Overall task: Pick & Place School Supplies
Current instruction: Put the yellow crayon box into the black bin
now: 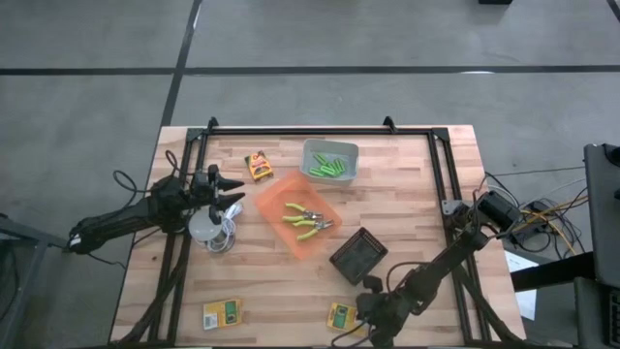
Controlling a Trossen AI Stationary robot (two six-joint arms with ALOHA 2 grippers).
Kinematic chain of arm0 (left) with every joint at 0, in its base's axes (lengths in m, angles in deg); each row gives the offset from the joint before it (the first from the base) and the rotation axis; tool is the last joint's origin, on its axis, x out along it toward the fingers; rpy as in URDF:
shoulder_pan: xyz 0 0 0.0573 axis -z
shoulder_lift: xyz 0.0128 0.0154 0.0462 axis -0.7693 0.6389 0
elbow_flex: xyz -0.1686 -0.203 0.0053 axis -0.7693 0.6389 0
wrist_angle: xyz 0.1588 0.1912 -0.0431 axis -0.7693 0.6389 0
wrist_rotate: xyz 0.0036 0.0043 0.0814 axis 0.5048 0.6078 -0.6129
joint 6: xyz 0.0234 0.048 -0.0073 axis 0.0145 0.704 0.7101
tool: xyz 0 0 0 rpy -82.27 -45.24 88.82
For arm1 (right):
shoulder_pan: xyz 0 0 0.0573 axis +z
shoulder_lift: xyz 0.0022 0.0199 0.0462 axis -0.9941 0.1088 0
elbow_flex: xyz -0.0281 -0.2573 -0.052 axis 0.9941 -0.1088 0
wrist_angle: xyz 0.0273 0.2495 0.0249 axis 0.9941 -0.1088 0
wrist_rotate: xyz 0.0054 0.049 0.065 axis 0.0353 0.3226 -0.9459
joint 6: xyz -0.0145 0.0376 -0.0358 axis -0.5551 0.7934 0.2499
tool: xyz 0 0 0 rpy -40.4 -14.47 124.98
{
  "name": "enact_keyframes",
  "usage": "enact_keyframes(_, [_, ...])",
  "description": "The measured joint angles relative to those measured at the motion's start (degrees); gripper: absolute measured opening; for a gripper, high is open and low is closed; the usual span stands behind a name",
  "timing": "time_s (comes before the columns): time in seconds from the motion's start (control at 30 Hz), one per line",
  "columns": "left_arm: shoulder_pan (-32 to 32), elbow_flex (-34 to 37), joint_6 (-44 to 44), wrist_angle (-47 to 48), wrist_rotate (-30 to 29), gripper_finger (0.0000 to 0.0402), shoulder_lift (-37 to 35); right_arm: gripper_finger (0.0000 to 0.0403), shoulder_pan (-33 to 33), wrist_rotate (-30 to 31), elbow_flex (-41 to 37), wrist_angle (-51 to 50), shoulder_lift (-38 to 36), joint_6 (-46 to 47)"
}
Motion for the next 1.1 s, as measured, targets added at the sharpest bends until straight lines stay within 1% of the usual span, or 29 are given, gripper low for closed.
enact_keyframes(0.2, [0.0, 0.0, 0.0, 0.0, 0.0, 0.0188, 0.0, 0.0018, -0.98, 0.06, -0.69, 0.81, 1.08, -0.15])
enact_keyframes(0.37, [-0.01, 0.0, 0.0, 0.0, -0.02, 0.0188, 0.0, 0.0018, -1.58, -2.77, -0.07, 8.6, 5.67, -0.16])
enact_keyframes(0.47, [-0.02, 0.0, 0.0, 0.0, -0.02, 0.0188, 0.02, 0.0018, -1.77, -2.97, 0.53, 12.03, 7.77, -0.36])
enact_keyframes(0.63, [0.0, 0.0, 0.0, 0.04, 0.0, 0.0188, 0.0, 0.0018, -2.62, -1.49, 0.81, 11.65, 7.34, -4.29])
enact_keyframes(0.73, [-0.01, 0.0, 0.0, 0.04, 0.0, 0.0188, 0.01, 0.0018, -3.83, -1.75, 0.77, 10.86, 6.88, -7.25])
enact_keyframes(1.1, [0.0, 0.0, 0.0, 0.09, 0.0, 0.0188, 0.0, 0.0018, -8.23, -1.68, 0.79, 6.8, 6.76, -5.73])
